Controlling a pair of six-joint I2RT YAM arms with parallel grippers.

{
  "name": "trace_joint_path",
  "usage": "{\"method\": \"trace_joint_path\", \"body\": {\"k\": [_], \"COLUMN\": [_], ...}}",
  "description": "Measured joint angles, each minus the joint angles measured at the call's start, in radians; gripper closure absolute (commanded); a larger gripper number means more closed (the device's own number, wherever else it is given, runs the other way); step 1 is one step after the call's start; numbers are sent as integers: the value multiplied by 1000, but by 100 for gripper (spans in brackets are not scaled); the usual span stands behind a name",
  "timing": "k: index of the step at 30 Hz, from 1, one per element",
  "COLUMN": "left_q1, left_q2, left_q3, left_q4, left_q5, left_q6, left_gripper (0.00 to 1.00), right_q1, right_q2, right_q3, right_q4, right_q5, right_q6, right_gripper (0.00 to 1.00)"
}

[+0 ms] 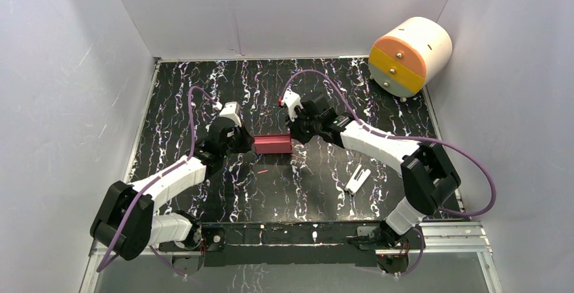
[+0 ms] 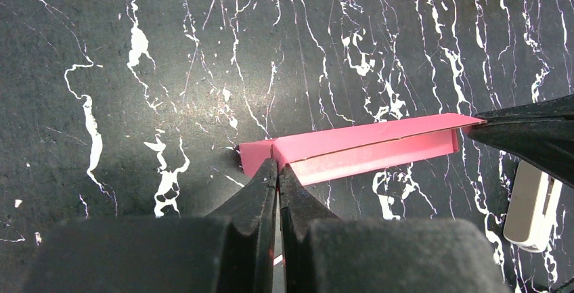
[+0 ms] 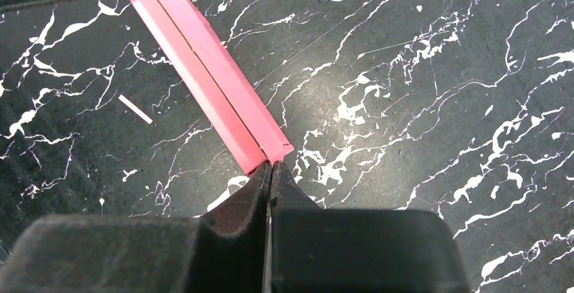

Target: Fold the paper box

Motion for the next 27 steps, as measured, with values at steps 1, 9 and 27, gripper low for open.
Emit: {"method": "trace_joint_path", "body": {"k": [1,9,27], "left_q1": [0,-8,-54], "left_q2": [0,0,2], "left_q3": [0,6,32], "left_q4": [0,-11,-60], "left_q5": [0,-3,-54], "left_q6": [0,-8,-36], "left_gripper": [100,100,100], "right_q1": [0,0,2], "right_q2": [0,1,87], "right_q3": [0,11,156], "right_q4": [1,-18,-165], "right_q5": [2,21,161], "right_q6": [2,112,444], "right_gripper": [98,100,100]}}
